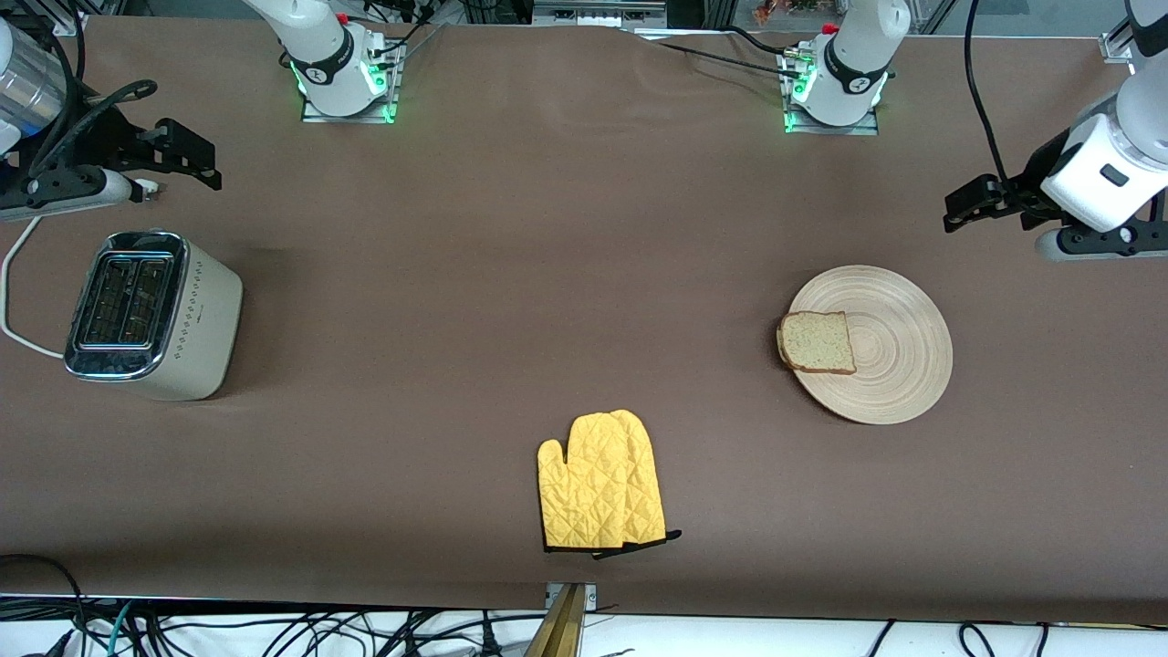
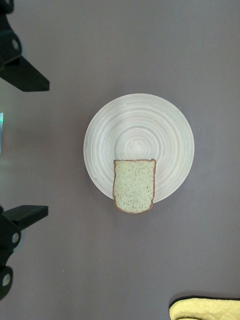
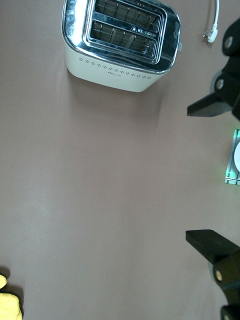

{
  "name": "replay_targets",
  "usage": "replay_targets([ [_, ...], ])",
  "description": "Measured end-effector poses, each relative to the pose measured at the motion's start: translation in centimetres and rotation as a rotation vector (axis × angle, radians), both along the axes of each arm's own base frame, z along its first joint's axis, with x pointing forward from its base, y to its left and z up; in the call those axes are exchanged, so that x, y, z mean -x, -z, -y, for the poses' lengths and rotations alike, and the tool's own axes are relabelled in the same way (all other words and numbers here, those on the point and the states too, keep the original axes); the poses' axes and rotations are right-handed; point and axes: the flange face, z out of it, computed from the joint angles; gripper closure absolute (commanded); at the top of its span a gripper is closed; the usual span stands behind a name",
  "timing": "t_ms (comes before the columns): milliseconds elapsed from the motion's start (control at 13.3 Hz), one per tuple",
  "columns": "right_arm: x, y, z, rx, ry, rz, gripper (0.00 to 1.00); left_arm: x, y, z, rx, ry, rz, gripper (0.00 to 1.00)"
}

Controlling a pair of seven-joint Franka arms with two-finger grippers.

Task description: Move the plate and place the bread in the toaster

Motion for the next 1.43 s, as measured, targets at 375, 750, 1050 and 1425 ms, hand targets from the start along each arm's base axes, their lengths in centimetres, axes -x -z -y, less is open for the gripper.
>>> replay_targets([
  [375,0.0,0.0,0.0,0.000,0.000,0.000,0.00,-0.8,1.6,-4.4,0.120,-0.032,-0.026,0.00],
  [750,0.0,0.2,-0.3,0.000,-0.005,0.001,0.00,-2.0,7.9,-15.6,0.427,0.013,-0.025,0.00],
  [1050,0.0,0.2,-0.3,0.000,-0.004,0.002,0.00,-2.6,16.1,-21.4,0.642,0.197,0.014,0.00],
  [1425,0.0,0.1,0.0,0.000,0.001,0.002,0.00,-0.6,27.6,-28.0,0.939,0.143,0.039,0.00],
])
